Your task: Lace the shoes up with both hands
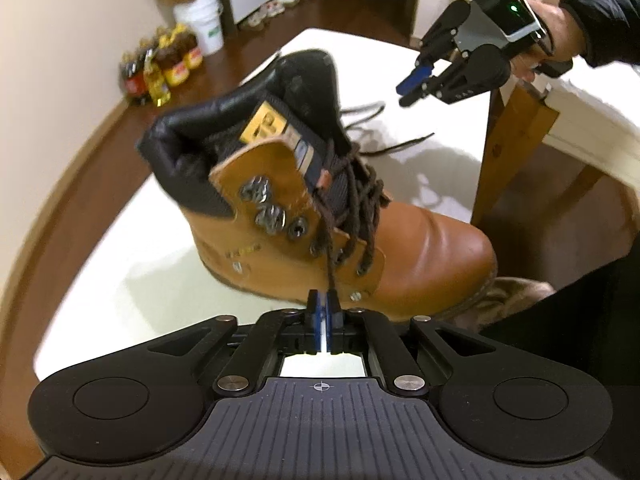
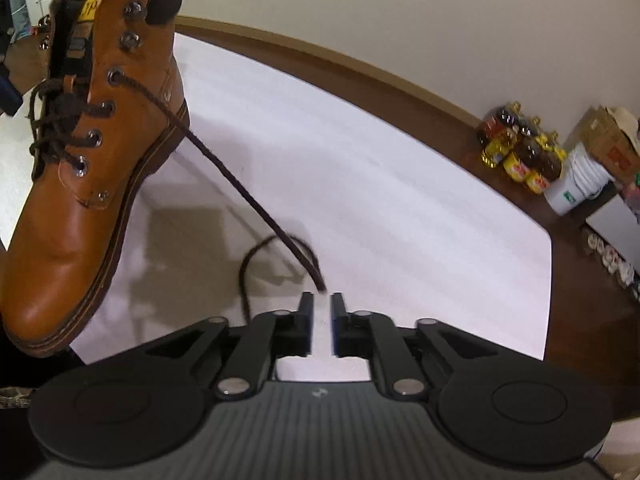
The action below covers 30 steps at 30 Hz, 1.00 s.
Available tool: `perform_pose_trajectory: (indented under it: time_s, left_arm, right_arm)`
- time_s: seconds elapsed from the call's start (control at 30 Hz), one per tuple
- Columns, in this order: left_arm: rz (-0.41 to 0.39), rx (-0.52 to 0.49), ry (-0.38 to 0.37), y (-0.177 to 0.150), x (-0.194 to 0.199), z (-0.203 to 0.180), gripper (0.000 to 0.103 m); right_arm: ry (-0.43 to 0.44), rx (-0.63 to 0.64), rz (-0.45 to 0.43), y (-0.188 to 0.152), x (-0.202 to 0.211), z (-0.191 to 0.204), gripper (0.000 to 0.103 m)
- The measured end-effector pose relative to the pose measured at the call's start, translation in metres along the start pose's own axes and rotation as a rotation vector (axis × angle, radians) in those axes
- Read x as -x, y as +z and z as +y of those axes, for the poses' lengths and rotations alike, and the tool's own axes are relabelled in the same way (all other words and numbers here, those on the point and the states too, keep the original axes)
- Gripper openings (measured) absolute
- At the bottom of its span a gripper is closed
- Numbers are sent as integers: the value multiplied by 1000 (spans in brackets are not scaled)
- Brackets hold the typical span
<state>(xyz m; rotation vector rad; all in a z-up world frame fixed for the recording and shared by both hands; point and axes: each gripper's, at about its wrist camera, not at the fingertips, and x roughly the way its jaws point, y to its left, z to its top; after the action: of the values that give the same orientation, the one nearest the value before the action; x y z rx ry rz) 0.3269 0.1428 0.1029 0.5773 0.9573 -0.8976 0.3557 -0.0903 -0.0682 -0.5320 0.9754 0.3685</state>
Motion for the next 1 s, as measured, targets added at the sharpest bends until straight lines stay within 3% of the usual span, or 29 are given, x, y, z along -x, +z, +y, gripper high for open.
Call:
perform_pose_trajectory:
  time_s: [0.2,0.43,0.6,0.7,0.93,1.0]
  left_arm:
    - [-45,22,-44,3,-10,6,9]
    - [-59,-6,-215,1,-13,22,2]
    - [-141,-99,-311,14,12,40,2]
    - [-155,-85,-377,23,13,54,2]
    - [-81,10,-510,39,5,86,2]
    - [-65,31,-530,39,3,92,2]
  right_arm:
    - [-15,-125,29,-3,16,7,17]
    - [-72,-338,59,-7,54,60,17]
    - [2,-558,-33,3,88,120,17]
    - [74,-643,-114,16,98,161,18]
    - [236,-872,-304,25,101,195,22]
    - [211,-933,-323,23,96,195,22]
